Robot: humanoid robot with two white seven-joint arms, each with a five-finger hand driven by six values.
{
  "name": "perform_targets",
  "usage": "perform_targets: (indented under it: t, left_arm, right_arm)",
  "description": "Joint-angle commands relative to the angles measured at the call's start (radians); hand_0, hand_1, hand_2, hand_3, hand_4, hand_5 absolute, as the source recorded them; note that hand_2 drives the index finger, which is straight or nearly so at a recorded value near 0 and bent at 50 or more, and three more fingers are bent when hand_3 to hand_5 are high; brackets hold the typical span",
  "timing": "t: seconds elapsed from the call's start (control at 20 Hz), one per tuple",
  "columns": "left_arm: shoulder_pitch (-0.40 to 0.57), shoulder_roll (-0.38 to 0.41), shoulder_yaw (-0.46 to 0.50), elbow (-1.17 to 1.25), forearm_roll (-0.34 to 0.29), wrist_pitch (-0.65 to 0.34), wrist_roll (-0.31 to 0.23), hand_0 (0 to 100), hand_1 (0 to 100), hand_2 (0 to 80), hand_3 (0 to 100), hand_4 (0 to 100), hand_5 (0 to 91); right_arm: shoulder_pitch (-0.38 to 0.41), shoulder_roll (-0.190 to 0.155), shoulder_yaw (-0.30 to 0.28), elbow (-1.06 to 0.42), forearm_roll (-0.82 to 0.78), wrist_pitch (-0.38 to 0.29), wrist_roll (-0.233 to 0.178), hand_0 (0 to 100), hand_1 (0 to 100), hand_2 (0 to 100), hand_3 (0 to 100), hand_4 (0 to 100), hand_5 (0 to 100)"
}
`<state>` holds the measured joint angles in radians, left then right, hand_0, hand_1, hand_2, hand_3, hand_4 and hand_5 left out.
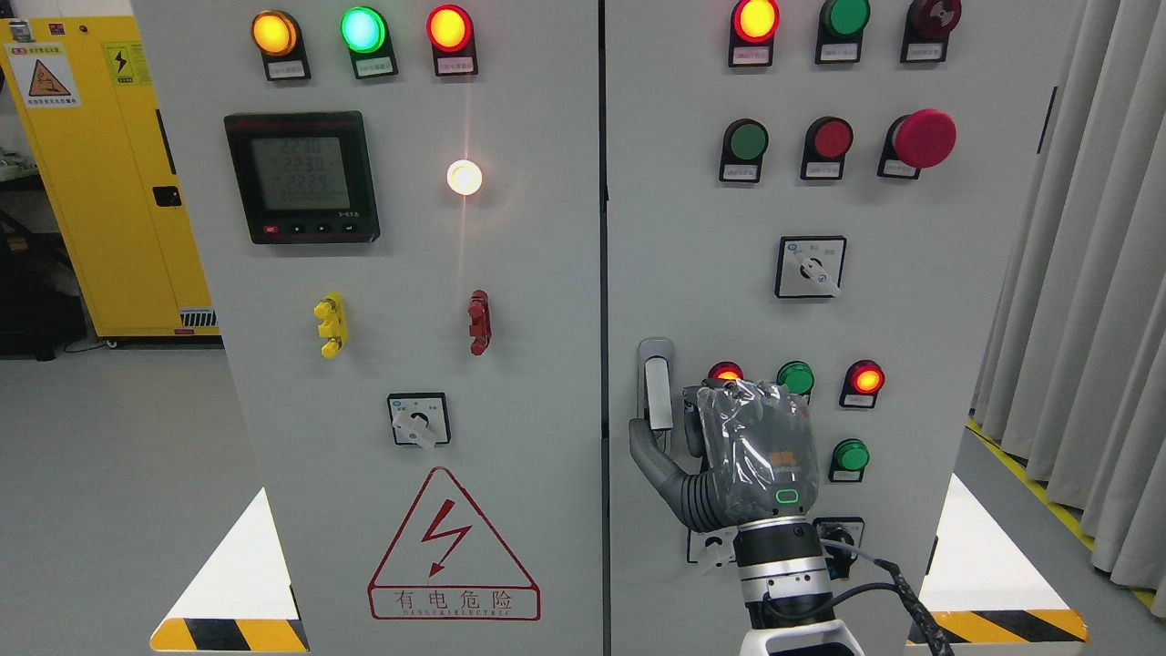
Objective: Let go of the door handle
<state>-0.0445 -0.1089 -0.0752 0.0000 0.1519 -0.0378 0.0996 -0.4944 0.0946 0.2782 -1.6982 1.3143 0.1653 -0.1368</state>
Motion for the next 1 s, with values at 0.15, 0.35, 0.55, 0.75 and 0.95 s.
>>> perform_targets:
  t: [0.15, 0.35, 0.55, 0.75, 0.95]
  left_arm:
    - [0.0, 0.0, 0.0, -0.012, 0.0, -0.001, 0.0, 12, 56, 0.0, 0, 0, 0.0]
    - [0.0, 0.0, 0.0, -0.012, 0.0, -0.001, 0.0, 12, 56, 0.0, 0, 0, 0.0]
    - [0.0, 0.0, 0.0, -0.012, 0.0, -0.001, 0.0, 12, 56, 0.0, 0, 0, 0.0]
    - [0.0, 0.0, 0.0, -0.012, 0.0, -0.001, 0.0, 12, 56, 0.0, 0, 0, 0.0]
    - [0.0, 0.0, 0.0, -0.012, 0.0, -0.001, 0.0, 12, 56, 0.0, 0, 0, 0.0]
  right_arm:
    - [0.004, 0.002, -0.004, -0.003, -0.001, 0.0, -0.001, 48, 43, 100, 100, 100, 100]
    - [0.005, 0.001, -0.005, -0.003, -0.001, 0.002, -0.001, 54, 44, 100, 100, 100, 100]
    - [0.005, 0.001, -0.007, -0.003, -0.001, 0.002, -0.001, 58, 45, 100, 100, 100, 100]
    - [0.005, 0.001, -0.008, -0.003, -0.001, 0.008, -0.001, 58, 46, 100, 100, 100, 100]
    - [0.005, 0.001, -0.008, -0.003, -0.001, 0.008, -0.003, 59, 46, 100, 100, 100, 100]
